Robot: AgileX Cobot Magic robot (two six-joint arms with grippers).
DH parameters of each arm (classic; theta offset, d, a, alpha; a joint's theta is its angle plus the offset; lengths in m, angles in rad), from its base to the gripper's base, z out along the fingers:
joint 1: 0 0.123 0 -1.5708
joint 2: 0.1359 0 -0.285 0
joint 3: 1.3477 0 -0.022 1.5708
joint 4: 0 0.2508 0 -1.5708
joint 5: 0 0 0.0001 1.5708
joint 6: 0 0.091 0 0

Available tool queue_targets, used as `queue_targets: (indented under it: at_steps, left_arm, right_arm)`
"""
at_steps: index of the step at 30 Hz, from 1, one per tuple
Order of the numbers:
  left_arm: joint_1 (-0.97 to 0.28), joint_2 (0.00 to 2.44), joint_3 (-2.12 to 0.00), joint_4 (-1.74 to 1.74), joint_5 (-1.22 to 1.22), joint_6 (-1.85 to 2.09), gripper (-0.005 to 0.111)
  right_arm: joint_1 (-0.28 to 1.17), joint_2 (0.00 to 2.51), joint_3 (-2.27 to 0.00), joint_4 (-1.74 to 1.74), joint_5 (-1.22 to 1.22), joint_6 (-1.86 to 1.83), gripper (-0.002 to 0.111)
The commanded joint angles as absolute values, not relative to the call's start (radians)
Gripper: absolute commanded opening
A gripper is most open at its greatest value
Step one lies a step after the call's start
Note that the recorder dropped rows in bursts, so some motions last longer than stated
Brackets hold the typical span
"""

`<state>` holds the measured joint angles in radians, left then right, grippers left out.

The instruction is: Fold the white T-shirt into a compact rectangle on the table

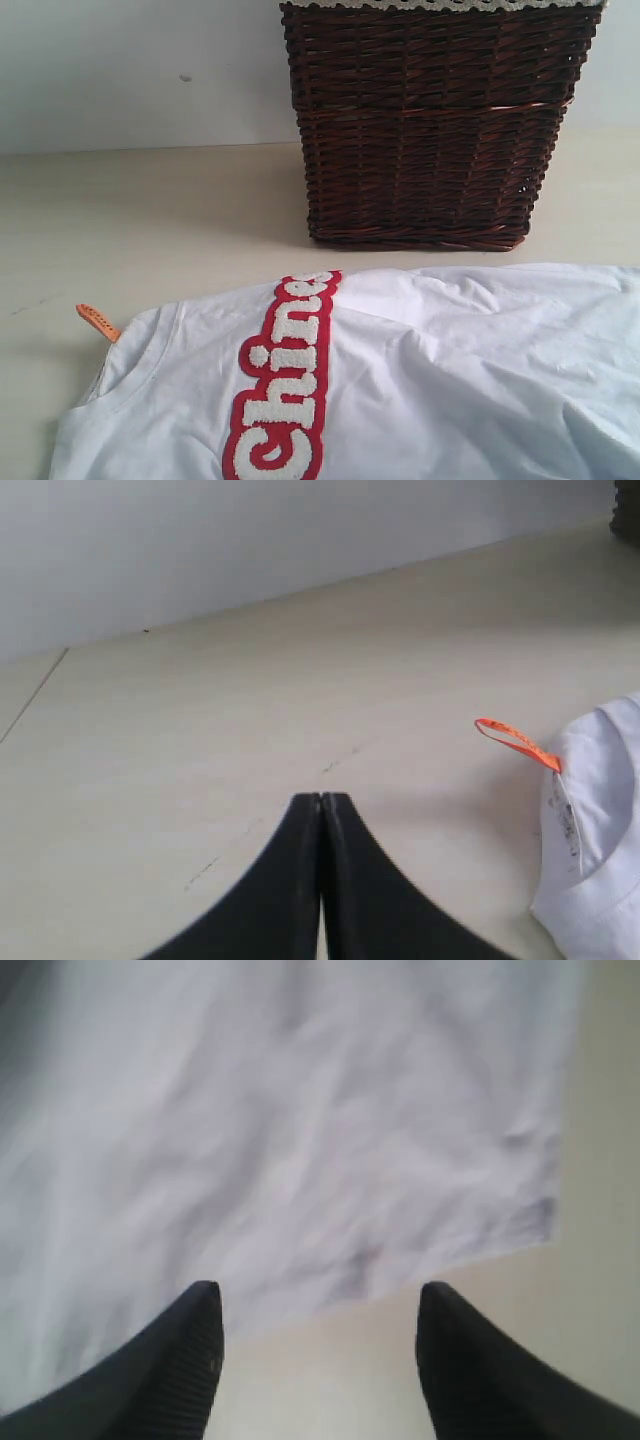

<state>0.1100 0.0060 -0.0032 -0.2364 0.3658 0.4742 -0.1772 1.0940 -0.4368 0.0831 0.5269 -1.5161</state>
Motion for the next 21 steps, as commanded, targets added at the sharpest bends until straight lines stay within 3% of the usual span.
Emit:
queue_targets:
  at_steps: [1, 4, 7, 21]
  left_arm:
    - [0.105, 0.000, 0.000, -0.239, 0.364, 0.471, 0.000]
    - [0.105, 0.000, 0.000, -0.239, 0.364, 0.471, 0.000]
    - [0.105, 0.000, 0.000, -0.239, 0.364, 0.471, 0.000]
    - [0.105, 0.000, 0.000, -0.239, 0.364, 0.471, 0.000]
  right_arm:
    - [-0.182, 1.253, -0.436, 0.713, 0.226, -1.552, 0.044]
    - [-0.182, 1.408, -0.441, 0.958, 0.177, -1.635, 0.017]
    - [-0.182, 1.532, -0.447, 0.966, 0.205, -1.660, 0.000]
    - [-0.182, 1.792, -0.595, 0.970, 0.112, -1.734, 0.000]
